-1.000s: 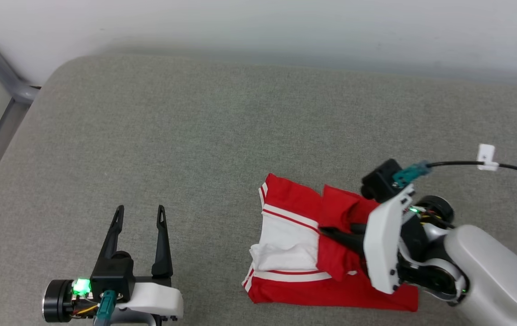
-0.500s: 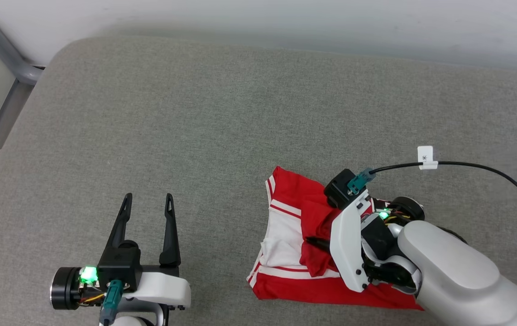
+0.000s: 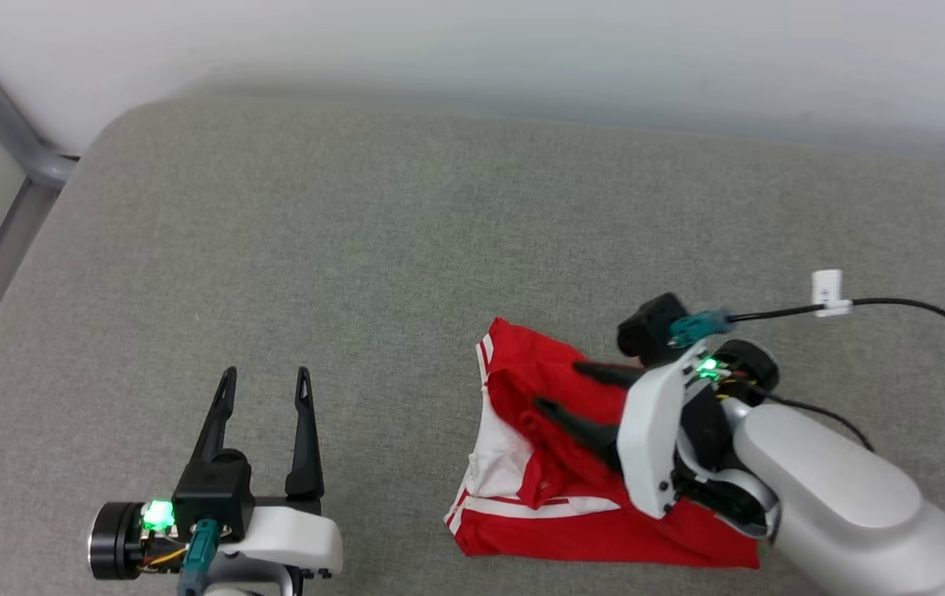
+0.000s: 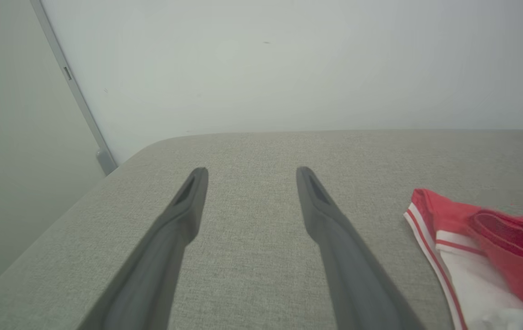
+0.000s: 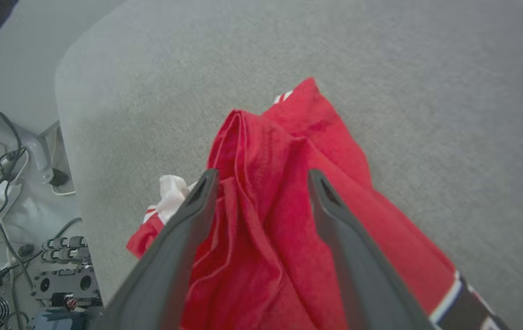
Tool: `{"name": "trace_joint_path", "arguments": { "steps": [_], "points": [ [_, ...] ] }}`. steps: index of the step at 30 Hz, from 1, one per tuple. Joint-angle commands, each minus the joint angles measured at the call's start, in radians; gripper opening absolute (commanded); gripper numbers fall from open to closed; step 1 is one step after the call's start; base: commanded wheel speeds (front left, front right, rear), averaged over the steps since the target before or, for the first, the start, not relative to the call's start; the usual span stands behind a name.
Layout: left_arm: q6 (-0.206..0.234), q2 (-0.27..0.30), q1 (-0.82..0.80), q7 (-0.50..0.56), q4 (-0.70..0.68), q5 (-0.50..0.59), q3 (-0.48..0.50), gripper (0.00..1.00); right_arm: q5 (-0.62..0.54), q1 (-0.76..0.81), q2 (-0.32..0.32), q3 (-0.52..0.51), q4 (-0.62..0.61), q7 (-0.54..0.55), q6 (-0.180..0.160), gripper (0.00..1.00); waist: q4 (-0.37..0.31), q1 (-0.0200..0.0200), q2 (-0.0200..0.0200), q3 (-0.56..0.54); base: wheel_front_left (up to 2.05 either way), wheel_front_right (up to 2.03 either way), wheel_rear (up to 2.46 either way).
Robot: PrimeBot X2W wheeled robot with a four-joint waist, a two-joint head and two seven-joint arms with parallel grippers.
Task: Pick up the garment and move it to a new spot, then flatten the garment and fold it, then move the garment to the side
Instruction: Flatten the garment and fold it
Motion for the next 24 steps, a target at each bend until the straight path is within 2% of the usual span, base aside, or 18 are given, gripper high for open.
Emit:
{"name": "trace_joint_path", "arguments": {
  "steps": [1,2,6,12,18,24],
  "points": [
    [-0.003,0.005,0.017,-0.007,0.0,0.002,0.004,1.0,-0.019,0.021,-0.027,-0.018,-0.022,-0.046,-0.001,1.0,-0.015,0.0,0.0,-0.025,0.0,0.0,0.0],
    [-0.003,0.005,0.017,-0.007,0.0,0.002,0.004,1.0,-0.019,0.021,-0.027,-0.018,-0.022,-0.046,-0.001,1.0,-0.015,0.0,0.0,-0.025,0.0,0.0,0.0],
    [-0.006,0.009,0.039,-0.007,-0.006,0.002,0.015,1.0,-0.08,0.062,-0.08,-0.104,-0.047,-0.167,-0.001,1.0,-0.041,0.0,0.0,-0.056,0.0,0.0,0.0],
    [-0.01,0.016,0.067,-0.006,-0.017,0.004,0.025,1.0,-0.246,0.156,-0.102,-0.316,-0.039,-0.335,-0.001,1.0,-0.083,0.0,0.0,-0.086,0.0,0.0,0.0],
    [-0.014,0.019,0.082,-0.006,-0.022,0.006,0.03,1.0,-0.466,0.285,-0.041,-0.597,-0.063,-0.449,-0.001,1.0,-0.121,0.0,0.0,-0.102,0.0,0.0,0.0],
    [-0.017,0.018,0.089,-0.006,-0.023,0.004,0.03,1.0,-0.626,0.451,0.092,-0.864,-0.189,-0.478,-0.001,1.0,-0.142,0.0,0.0,-0.117,0.0,0.0,0.0]
  ]
}}
